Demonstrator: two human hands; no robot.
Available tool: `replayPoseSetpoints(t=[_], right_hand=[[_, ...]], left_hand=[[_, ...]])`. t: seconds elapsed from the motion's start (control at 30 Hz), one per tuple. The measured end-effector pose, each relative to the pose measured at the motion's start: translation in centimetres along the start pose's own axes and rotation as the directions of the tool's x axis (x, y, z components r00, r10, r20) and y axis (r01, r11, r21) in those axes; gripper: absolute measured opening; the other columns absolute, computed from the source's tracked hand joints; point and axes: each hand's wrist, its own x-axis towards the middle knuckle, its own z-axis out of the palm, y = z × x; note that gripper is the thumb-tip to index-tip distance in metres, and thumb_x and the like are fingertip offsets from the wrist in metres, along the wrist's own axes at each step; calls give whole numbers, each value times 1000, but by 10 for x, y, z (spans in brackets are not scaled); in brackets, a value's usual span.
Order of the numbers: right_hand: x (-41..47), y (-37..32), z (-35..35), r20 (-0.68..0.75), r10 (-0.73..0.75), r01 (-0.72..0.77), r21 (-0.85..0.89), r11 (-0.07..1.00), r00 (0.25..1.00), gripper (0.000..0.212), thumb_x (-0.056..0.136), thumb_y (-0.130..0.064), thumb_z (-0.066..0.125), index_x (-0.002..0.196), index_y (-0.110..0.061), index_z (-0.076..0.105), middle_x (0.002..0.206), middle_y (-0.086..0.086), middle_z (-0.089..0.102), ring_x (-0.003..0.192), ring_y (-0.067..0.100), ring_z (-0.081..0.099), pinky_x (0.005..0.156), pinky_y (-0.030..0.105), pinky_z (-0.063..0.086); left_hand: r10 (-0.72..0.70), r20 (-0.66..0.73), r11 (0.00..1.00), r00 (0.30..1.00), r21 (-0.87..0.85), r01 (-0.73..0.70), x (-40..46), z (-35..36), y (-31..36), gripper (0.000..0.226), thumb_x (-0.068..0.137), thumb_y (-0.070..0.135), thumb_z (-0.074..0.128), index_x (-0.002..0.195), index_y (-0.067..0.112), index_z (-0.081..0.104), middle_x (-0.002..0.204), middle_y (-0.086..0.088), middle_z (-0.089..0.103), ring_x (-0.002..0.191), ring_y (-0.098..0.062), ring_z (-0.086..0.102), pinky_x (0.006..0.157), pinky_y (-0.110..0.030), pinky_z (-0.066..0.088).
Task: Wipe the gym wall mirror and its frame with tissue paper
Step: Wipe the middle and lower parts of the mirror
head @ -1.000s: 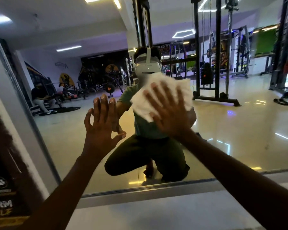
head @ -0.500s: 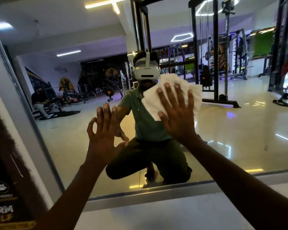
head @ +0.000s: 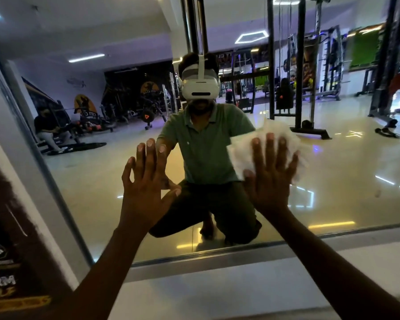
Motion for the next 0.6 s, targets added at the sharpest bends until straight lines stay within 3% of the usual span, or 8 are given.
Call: replayPoseSetpoints(t=[0.1,0.17,0.27,0.33,0.4,0.47,0.6], right_hand=[[-26,6,3,-31,292,-292,8,956,956,75,103,-47,38,166,-12,18,174,16,3,160,42,2,122,73,9],[-26,-30,8,-31,332,-331,49,942,943,79,101,-46,46,166,-11,18,174,20,5,160,45,1,123,73,4],[-51,-79,24,67,4,-11,101,995,998,72,105,-46,45,165,-14,23,173,18,7,160,45,4,123,72,-2],[-70,-79,30,126,-217,205,102,973,968,67,107,-48,43,164,-20,26,174,12,6,160,41,6,123,71,-1],[-79,-50,29,151,-346,336,90,938,926,61,108,-47,39,164,-24,29,175,9,6,161,38,6,124,70,-1],[-94,3,22,154,-286,282,47,958,946,64,107,-45,39,166,-26,21,175,8,4,161,39,7,124,72,3],[-124,89,0,125,62,-58,-38,998,990,71,106,-50,27,168,-20,7,174,19,3,159,47,6,118,78,12]], left_hand=[[-40,-7,999,999,8,40,-5,5,10,100,94,66,47,165,7,10,172,-20,-1,159,-38,-2,127,-56,4],[-76,-6,996,997,-37,75,-16,12,24,96,97,63,46,164,5,9,171,-23,-3,159,-40,-3,127,-57,3],[-96,-25,992,995,-84,94,-31,24,42,87,102,55,43,164,3,10,170,-25,-2,158,-41,-1,126,-59,7],[-74,-48,996,996,-57,71,-38,31,41,81,104,49,42,164,3,13,170,-25,2,158,-41,3,126,-59,10],[-60,-48,998,997,-29,59,-45,36,36,78,106,48,42,164,4,15,171,-24,5,159,-39,5,126,-58,11],[-77,-29,997,997,-32,76,-53,39,33,76,107,49,39,164,6,14,171,-22,4,159,-38,4,126,-58,12],[-100,2,994,995,-53,100,-72,47,39,78,106,50,39,164,4,14,171,-24,3,159,-39,3,125,-60,12]])
